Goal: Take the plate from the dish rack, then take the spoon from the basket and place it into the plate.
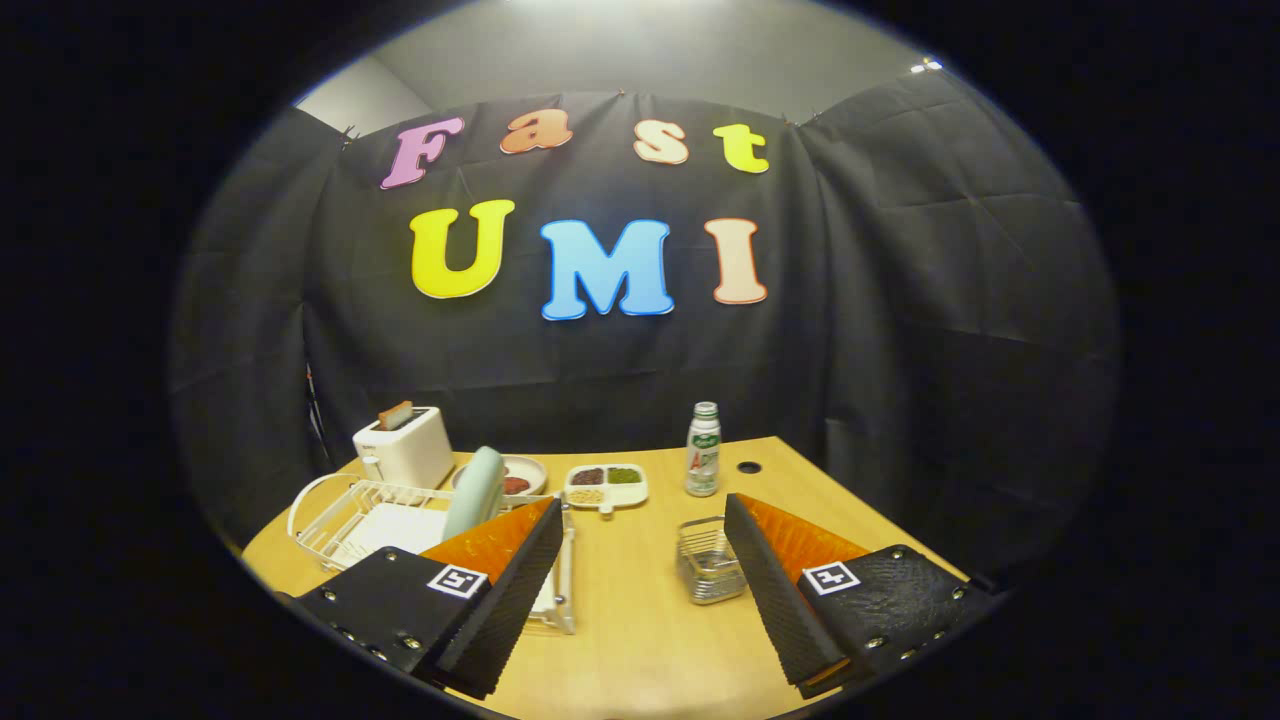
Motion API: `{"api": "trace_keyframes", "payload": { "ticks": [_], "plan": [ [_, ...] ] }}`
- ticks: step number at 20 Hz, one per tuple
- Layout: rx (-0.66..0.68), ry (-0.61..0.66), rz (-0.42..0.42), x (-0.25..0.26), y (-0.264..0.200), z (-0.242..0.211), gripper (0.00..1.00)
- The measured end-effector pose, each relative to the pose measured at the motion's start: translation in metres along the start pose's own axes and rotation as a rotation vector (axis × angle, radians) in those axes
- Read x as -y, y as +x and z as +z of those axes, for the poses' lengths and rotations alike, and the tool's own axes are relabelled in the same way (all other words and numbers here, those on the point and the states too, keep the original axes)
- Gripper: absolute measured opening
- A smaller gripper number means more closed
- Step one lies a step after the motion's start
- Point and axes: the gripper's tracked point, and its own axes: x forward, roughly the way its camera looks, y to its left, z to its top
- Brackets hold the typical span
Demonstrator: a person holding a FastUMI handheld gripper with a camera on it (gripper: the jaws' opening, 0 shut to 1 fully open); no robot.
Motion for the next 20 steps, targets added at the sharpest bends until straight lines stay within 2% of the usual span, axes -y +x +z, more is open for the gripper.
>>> {"api": "trace_keyframes", "payload": {
  "ticks": [4, 9, 14, 16, 17, 18, 19, 20],
  "plan": [
    [-0.063, 0.034, 0.055, -0.066, 0.042, -0.016, 0.99],
    [-0.181, 0.074, 0.043, -0.104, 0.097, -0.050, 0.99],
    [-0.276, 0.153, 0.081, -0.123, 0.142, -0.073, 0.96],
    [-0.305, 0.175, 0.082, -0.127, 0.153, -0.080, 0.84],
    [-0.316, 0.189, 0.093, -0.131, 0.157, -0.081, 0.71],
    [-0.326, 0.192, 0.096, -0.134, 0.159, -0.084, 0.63],
    [-0.328, 0.183, 0.086, -0.133, 0.160, -0.084, 0.44],
    [-0.334, 0.181, 0.087, -0.132, 0.159, -0.084, 0.37]
  ]
}}
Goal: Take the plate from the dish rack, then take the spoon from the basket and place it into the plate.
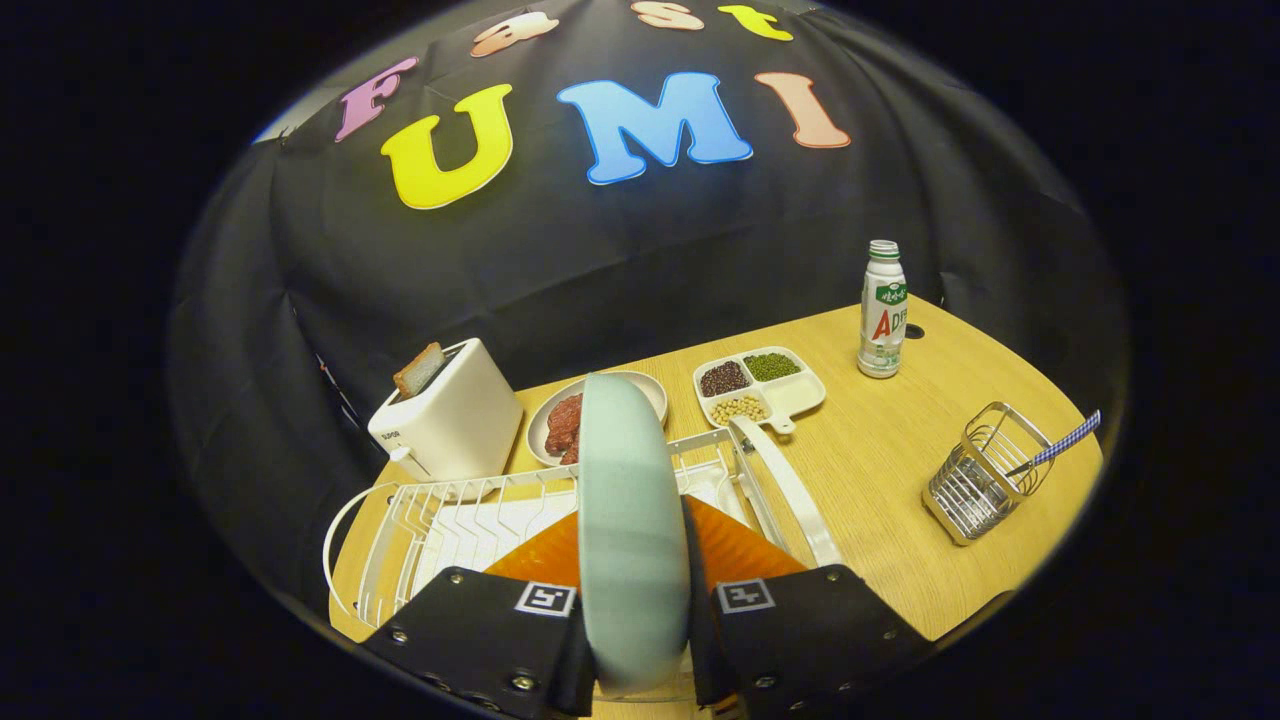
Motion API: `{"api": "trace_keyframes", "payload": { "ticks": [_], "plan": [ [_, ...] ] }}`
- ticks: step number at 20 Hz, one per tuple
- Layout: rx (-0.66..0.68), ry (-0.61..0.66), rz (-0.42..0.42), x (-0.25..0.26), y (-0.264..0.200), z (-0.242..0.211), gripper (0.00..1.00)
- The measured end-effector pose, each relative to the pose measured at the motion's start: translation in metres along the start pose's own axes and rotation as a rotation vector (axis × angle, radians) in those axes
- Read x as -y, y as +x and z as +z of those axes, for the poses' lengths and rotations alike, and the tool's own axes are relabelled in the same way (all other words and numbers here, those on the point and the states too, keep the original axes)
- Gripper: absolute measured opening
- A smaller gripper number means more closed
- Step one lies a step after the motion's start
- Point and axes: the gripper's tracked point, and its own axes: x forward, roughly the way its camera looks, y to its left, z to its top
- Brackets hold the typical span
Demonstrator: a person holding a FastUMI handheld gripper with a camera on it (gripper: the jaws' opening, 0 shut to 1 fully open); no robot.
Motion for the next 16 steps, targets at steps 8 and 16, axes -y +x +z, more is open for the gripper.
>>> {"api": "trace_keyframes", "payload": {
  "ticks": [8, 16],
  "plan": [
    [-0.033, -0.115, -0.183, 0.012, -0.008, 0.006, 0.28],
    [0.040, -0.365, -0.368, -0.007, -0.037, 0.049, 0.28]
  ]
}}
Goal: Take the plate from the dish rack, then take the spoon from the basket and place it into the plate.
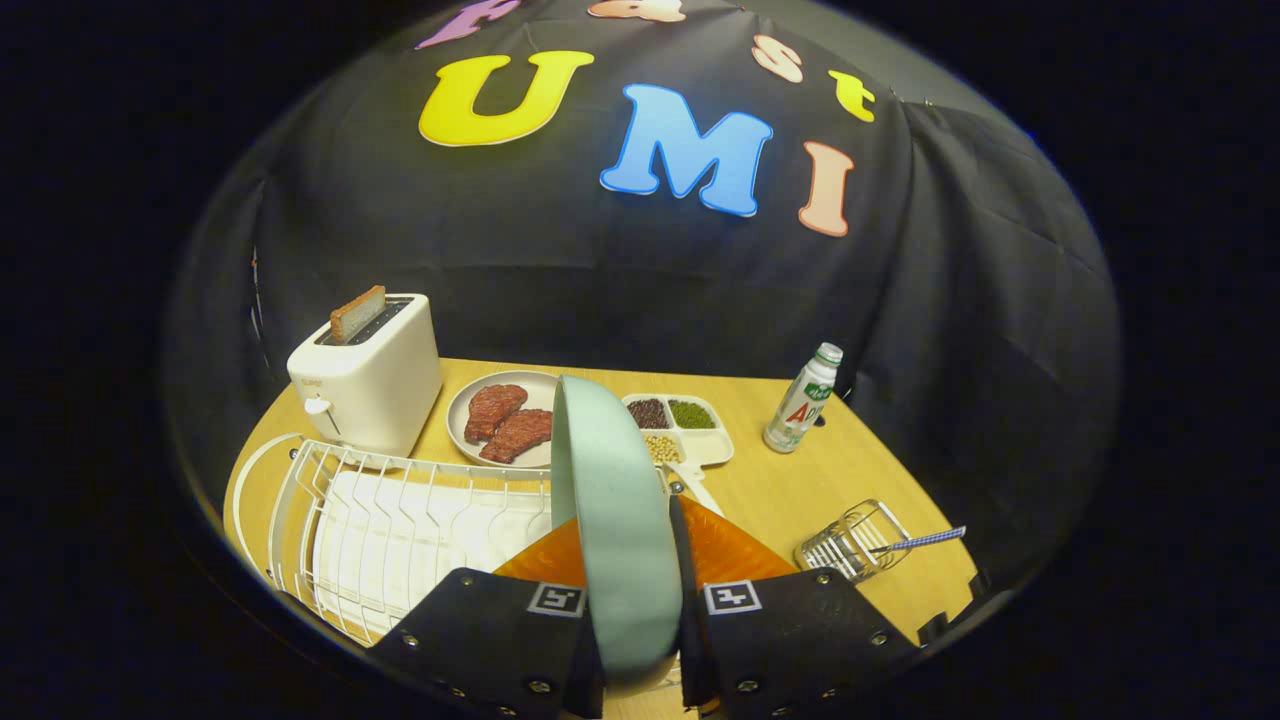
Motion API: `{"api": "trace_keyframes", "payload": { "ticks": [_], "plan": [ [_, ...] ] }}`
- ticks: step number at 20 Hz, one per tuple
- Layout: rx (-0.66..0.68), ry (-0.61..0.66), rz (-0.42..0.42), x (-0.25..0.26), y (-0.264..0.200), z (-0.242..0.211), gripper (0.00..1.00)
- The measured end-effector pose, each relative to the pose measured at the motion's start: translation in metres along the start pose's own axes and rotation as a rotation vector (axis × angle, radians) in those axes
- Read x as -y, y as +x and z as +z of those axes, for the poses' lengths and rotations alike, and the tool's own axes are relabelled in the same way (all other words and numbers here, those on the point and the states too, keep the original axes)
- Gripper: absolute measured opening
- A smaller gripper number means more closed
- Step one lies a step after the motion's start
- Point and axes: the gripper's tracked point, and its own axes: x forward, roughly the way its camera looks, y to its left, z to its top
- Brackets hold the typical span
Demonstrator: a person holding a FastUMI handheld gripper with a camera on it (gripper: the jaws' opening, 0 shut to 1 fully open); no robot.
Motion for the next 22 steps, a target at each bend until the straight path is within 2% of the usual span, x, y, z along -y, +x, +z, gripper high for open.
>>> {"api": "trace_keyframes", "payload": {
  "ticks": [5, 11, 16, 20, 22],
  "plan": [
    [0.044, -0.018, -0.022, 0.015, -0.042, 0.011, 0.28],
    [0.048, -0.021, -0.022, 0.049, -0.103, -0.020, 0.28],
    [0.011, 0.005, 0.014, 0.072, -0.137, -0.068, 0.28],
    [-0.048, -0.008, 0.066, 0.082, -0.143, -0.119, 0.28],
    [-0.095, 0.026, 0.099, 0.085, -0.142, -0.146, 0.28]
  ]
}}
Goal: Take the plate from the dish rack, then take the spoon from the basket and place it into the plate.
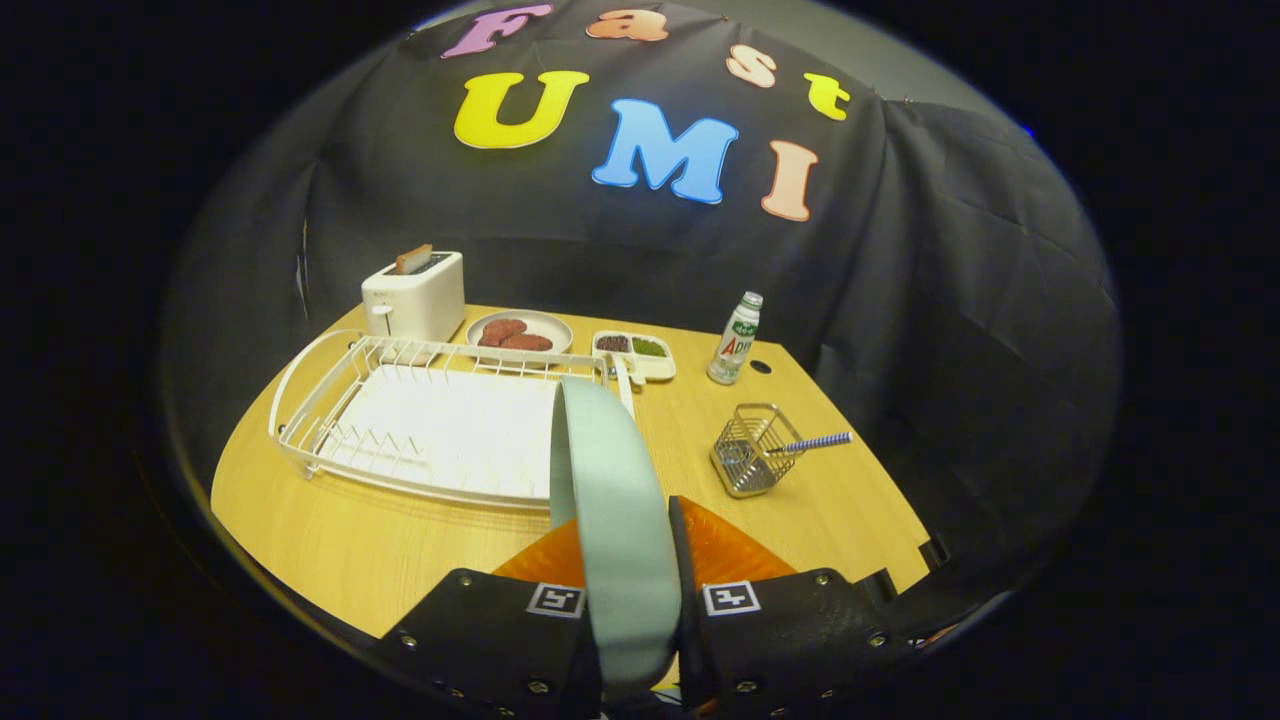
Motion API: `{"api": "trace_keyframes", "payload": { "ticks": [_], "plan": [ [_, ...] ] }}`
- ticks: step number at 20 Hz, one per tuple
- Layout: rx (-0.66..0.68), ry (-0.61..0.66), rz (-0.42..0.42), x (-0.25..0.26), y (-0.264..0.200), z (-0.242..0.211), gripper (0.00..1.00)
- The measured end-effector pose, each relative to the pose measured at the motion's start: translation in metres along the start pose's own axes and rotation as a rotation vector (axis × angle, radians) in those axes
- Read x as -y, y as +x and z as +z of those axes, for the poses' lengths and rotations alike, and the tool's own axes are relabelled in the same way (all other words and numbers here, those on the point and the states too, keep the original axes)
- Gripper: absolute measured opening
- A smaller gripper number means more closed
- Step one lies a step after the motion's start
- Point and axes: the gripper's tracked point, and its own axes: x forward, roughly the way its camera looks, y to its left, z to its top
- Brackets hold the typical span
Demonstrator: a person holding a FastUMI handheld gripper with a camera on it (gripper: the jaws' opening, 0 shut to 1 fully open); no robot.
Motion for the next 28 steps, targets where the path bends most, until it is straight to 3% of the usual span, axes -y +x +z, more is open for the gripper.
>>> {"api": "trace_keyframes", "payload": {
  "ticks": [7, 18, 20, 22, 23, 26, 28],
  "plan": [
    [-0.104, 0.225, 0.156, -0.011, 0.020, -0.056, 0.28],
    [-0.248, 0.638, 0.442, -0.058, 0.047, -0.091, 0.28],
    [-0.274, 0.649, 0.430, -0.057, 0.053, -0.103, 0.30],
    [-0.305, 0.633, 0.393, -0.051, 0.059, -0.118, 0.36],
    [-0.297, 0.655, 0.395, -0.050, 0.060, -0.116, 0.48],
    [-0.310, 0.661, 0.381, -0.047, 0.060, -0.126, 0.48],
    [-0.307, 0.637, 0.369, -0.047, 0.059, -0.128, 0.58]
  ]
}}
